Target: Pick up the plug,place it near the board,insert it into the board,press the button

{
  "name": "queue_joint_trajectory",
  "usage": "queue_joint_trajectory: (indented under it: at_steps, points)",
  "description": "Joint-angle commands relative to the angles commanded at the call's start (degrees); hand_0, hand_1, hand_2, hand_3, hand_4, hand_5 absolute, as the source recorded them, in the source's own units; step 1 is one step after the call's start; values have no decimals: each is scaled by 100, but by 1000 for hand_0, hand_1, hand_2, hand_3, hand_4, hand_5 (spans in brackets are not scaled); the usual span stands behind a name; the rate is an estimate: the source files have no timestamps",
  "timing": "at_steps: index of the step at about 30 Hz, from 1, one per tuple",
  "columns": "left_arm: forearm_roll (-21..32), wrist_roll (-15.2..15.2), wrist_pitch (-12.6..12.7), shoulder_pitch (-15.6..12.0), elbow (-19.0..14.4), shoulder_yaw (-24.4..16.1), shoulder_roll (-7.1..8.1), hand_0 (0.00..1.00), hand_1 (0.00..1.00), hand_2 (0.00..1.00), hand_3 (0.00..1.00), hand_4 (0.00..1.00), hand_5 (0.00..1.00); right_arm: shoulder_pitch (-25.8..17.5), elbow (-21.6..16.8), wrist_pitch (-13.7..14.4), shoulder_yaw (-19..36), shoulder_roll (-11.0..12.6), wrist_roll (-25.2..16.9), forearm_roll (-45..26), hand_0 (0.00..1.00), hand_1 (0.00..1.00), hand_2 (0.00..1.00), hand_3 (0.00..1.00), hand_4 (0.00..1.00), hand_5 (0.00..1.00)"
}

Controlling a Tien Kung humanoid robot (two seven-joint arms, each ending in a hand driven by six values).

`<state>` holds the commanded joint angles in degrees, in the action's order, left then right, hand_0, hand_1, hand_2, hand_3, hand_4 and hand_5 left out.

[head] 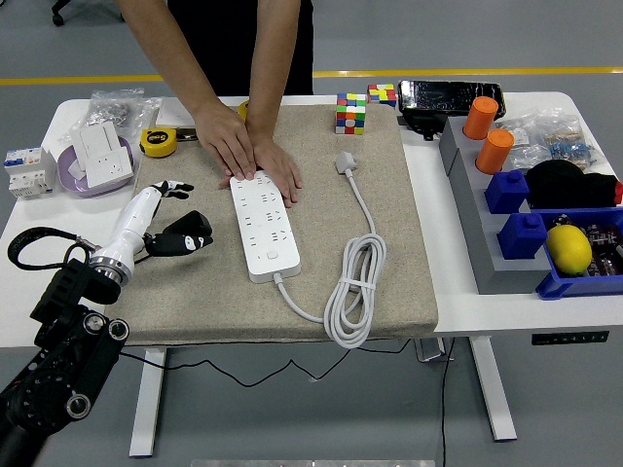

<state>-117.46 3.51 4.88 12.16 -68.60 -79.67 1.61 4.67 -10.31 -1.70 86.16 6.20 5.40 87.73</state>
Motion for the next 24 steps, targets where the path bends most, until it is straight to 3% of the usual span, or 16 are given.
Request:
queue_joint_trajectory:
  at_steps: [13, 24]
  points:
    - [-134, -130, 163, 170, 566, -25, -147, 929, 883, 731, 724, 998, 112, 2, 0, 0, -5, 1, -1, 0, 848, 762, 750, 784, 998, 891]
    - [-331, -138, 276, 252, 799, -92, -161, 912, 873, 733, 715, 998, 109, 16, 0, -5, -16, 5, -1, -2, 850, 762, 750, 784, 998, 889]
